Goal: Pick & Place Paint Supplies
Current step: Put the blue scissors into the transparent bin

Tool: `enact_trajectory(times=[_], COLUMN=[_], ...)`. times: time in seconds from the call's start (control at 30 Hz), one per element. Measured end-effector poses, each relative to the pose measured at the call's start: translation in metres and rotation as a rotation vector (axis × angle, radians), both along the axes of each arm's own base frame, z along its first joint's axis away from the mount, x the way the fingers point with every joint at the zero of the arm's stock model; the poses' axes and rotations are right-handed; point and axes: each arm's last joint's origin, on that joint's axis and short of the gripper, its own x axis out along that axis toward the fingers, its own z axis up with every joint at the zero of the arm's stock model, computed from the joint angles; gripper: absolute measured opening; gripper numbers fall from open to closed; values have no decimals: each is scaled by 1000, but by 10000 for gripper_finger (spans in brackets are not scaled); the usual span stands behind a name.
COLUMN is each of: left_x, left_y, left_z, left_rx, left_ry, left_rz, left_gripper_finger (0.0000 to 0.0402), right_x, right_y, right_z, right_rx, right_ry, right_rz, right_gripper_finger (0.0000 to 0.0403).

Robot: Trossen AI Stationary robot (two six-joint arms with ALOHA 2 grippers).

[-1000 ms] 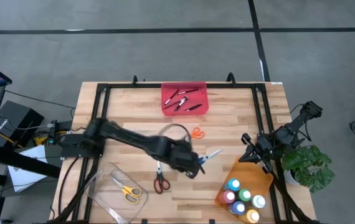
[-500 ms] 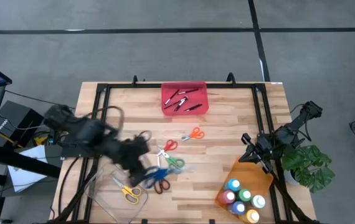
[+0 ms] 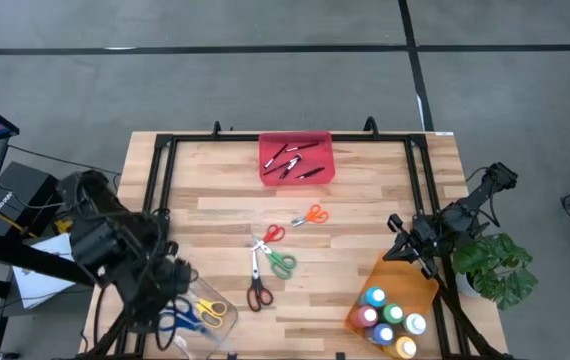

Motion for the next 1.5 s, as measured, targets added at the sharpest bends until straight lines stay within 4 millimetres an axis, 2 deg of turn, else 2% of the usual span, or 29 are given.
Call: enact_trajectory(times=[0.3, 0.47, 0.63, 0.87, 1.1, 1.5], left_x=[-17, -26, -34, -41, -42, -45], left_y=[-22, -26, -17, 5, 8, 12], left_z=[-60, -94, -118, -150, -181, -223], left_rx=[130, 193, 138, 162, 148, 123], left_ry=[203, 258, 202, 199, 186, 163], left_rz=[-260, -297, -303, -237, -233, -233], left_gripper_finger=[17, 17, 17, 17, 17, 17], right_x=[0, 0, 0, 0, 0, 0], right_y=[0, 0, 0, 0, 0, 0], right_z=[0, 0, 0, 0, 0, 0], right_rx=[0, 0, 0, 0, 0, 0], right_ry=[0, 0, 0, 0, 0, 0], right_rz=[0, 0, 0, 0, 0, 0], right_gripper_finger=[8, 8, 9, 9, 9, 8])
